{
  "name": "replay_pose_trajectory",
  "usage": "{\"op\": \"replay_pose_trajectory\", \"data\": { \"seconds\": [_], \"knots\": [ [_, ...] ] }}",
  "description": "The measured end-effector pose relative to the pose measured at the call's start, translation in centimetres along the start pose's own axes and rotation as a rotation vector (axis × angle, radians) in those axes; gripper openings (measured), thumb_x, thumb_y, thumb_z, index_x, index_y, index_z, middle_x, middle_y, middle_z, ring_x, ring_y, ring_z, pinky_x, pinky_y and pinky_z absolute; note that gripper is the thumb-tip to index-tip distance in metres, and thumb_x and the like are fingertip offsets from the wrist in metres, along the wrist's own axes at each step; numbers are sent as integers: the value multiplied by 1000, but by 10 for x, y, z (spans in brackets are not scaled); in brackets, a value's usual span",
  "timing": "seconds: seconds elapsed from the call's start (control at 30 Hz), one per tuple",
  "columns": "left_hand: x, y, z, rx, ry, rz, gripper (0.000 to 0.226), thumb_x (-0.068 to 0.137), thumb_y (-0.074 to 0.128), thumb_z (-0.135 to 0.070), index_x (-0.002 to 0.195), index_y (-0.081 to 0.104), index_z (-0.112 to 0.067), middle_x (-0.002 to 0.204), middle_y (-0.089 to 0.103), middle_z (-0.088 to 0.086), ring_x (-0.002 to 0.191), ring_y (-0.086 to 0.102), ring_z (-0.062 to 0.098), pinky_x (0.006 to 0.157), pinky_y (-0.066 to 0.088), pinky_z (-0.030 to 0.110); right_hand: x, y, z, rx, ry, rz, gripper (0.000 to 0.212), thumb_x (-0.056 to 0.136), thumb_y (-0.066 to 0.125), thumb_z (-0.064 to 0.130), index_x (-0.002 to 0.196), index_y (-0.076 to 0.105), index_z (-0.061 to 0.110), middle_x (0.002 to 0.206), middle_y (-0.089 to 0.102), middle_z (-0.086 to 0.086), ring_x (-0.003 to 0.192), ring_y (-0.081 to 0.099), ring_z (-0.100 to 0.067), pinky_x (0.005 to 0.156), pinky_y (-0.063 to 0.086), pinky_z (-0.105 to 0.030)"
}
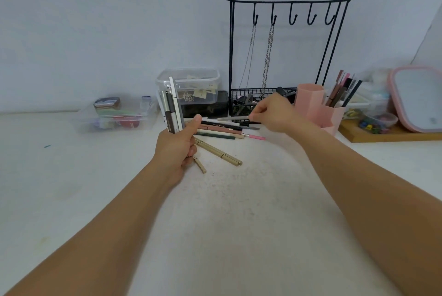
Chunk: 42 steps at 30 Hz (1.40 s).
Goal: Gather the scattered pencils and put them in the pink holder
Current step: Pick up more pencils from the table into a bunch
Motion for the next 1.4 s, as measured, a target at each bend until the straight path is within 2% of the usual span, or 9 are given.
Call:
{"op": "replay_pose_trajectory", "data": {
  "seconds": [0.17, 0.27, 0.37, 0.47, 0.7, 0.93, 1.17, 1.3, 1.4],
  "knots": [
    [-3, 1, -1, 16, -11, -10, 44, 82, 80, -46, 70, 47, -19, 46, 31, -7, 38, 28, 9, 35, 21, 21, -14, -25, 32, 327, 42, -20, 15, 91, 74, 27, 99, 78, 15, 81, 65, 1, 68, 52, -11, 63, 43, -21],
    [-4, 1, -2, 7, -6, -10, 45, 79, 81, -48, 69, 48, -19, 46, 31, -7, 40, 28, 10, 37, 19, 21, -25, -13, 52, 582, 73, 153, 19, 90, 74, 29, 103, 78, 16, 79, 61, 7, 78, 53, -11, 72, 46, -25],
    [-5, 3, -3, -27, 16, 22, 44, 75, 81, -52, 69, 51, -21, 48, 30, -7, 42, 26, 9, 37, 18, 20, -35, 18, 70, 720, 34, 381, 18, 93, 70, 26, 102, 76, 11, 63, 56, 8, 63, 48, -7, 62, 43, -21],
    [-6, 8, -2, -53, 17, 114, 50, 67, 76, -65, 69, 56, -19, 53, 30, -4, 45, 24, 9, 36, 16, 20, -45, 44, 84, 765, -36, 468, 10, 95, 67, 17, 94, 71, 9, 70, 62, 1, 62, 53, -7, 62, 44, -21],
    [-9, 15, 0, 35, 72, 228, 55, 65, 76, -64, 66, 57, -13, 59, 49, 2, 46, 38, 11, 36, 23, 18, -52, 56, 88, 678, -84, 288, 9, 88, 67, -6, 91, 75, -3, 66, 70, -8, 56, 63, -10, 53, 50, -17],
    [-9, 15, 1, 64, 15, 272, 42, 87, 70, -53, 73, 64, -13, 61, 47, 5, 44, 37, 13, 36, 20, 18, -50, 50, 92, 509, -191, 180, 4, 77, 78, -1, 78, 75, -3, 65, 72, -19, 55, 63, -13, 56, 49, -23],
    [-7, 14, 3, 8, -43, 238, 26, 88, 73, -37, 75, 61, -17, 51, 40, -2, 40, 34, 9, 33, 19, 16, -46, 38, 84, 511, -134, 452, 27, 77, 84, 5, 102, 74, 2, 84, 77, -7, 75, 70, -10, 64, 54, -20],
    [-2, 11, 4, -7, -17, 145, 18, 92, 68, -17, 78, 57, -14, 51, 43, -2, 43, 37, 10, 35, 21, 17, -24, 9, 51, 101, -132, 103, 21, 79, 84, 12, 99, 75, 11, 80, 70, 7, 81, 69, -11, 85, 58, -29],
    [0, 7, 4, -9, -8, 112, 12, 94, 65, -14, 85, 58, -11, 52, 46, -2, 44, 40, 10, 35, 23, 18, -11, 5, 22, -110, -54, 147, 18, 82, 82, 16, 97, 77, 9, 83, 68, 6, 87, 66, -17, 85, 54, -30]
  ]
}}
Point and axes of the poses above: each hand's wrist, its own x-axis towards the middle knuckle, its own y-axis out of the palm, z = x × y, the point moved 5 cm from there along x, towards the middle knuckle
